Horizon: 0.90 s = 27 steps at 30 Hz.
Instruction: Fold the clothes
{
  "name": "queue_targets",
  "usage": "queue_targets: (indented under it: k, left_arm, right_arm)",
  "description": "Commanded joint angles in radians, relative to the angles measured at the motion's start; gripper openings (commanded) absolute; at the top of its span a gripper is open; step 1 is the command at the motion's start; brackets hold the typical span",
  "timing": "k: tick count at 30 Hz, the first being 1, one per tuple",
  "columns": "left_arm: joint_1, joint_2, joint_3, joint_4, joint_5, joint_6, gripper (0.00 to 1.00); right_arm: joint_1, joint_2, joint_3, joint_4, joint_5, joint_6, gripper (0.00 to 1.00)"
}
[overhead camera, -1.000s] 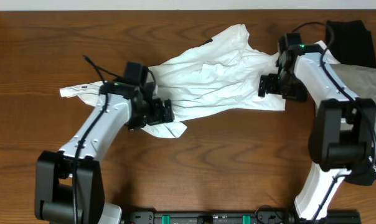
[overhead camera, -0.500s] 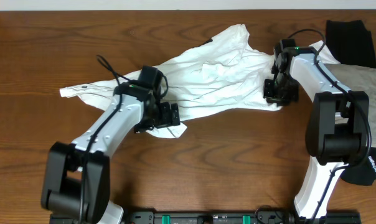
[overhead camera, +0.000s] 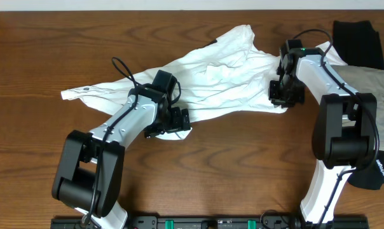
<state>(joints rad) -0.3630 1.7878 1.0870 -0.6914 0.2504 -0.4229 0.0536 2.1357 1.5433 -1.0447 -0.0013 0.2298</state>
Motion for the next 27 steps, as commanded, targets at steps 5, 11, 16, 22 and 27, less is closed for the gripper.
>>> queue_targets:
  k: [5,11,16,22,27]
  left_arm:
    - [-0.003,0.01,-0.006,-0.058,-0.039,-0.079,0.98]
    - [-0.003,0.01,-0.023,-0.058,-0.061,-0.186,0.98]
    - [-0.003,0.01,-0.045,-0.04,-0.061,-0.185,0.98]
    - [-0.003,0.01,-0.05,0.006,-0.087,-0.185,0.92]
    - [-0.003,0.028,-0.05,0.011,-0.087,-0.185,0.87]
  right_arm:
    - [-0.007,0.005,0.011,0.006,-0.003,-0.007,0.32]
    - [-0.007,0.005,0.011,0.006,-0.003,-0.007,0.32]
    - [-0.007,0.005,0.011,0.008,-0.003,-0.007,0.5]
    - [-0.007,0.005,0.011,0.016,-0.003,-0.007,0.57]
    - [-0.007,0.005,0.011,0.017,-0.003,-0.007,0.58]
